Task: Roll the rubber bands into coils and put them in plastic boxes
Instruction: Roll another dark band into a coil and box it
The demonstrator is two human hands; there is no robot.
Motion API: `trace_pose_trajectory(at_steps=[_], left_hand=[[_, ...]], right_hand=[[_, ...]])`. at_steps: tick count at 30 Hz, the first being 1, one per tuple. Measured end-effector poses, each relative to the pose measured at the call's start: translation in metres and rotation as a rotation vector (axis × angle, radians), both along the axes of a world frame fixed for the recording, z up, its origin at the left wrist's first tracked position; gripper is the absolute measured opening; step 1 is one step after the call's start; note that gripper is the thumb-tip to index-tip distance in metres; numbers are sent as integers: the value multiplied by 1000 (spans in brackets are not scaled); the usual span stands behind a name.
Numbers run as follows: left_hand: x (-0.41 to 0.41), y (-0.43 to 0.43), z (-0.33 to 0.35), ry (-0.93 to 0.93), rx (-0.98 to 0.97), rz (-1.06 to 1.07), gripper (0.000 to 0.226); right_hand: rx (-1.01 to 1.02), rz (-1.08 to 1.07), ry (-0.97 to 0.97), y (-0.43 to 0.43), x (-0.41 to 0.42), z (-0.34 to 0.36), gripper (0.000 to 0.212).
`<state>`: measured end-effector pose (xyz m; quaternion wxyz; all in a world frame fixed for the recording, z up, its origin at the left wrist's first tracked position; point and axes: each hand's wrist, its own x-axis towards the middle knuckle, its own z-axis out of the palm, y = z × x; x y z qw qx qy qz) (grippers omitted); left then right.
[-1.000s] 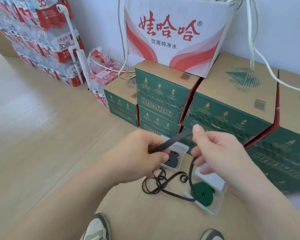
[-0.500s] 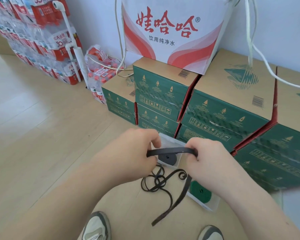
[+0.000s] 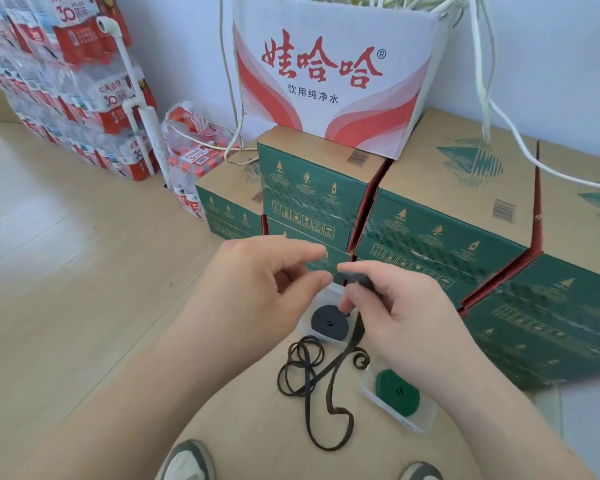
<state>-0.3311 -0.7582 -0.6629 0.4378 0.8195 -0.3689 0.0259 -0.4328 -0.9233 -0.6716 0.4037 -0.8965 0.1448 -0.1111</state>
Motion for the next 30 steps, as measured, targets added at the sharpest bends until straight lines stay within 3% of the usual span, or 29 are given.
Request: trace_pose_trajectory(at_steps=[6,10,16,25,30], left_hand=[[-7,-2,1,-12,28,-202,37],[-12,-6,0,19,71,-291,40],[-14,-8,-6,77,148,-376,36],[-4,-7,-7,-64,126,-178,29],[-8,-7,-6,20,131,-222,33]], right_hand=[[-34,-33,174,1,-2,-6,37],[-38,-43,156,-2,-1,-6,32],[16,-34,189,-3,-2,-1,40],[155,41,84,-2,-7,5,15],[105,-3,-8,-3,-9,8,12]])
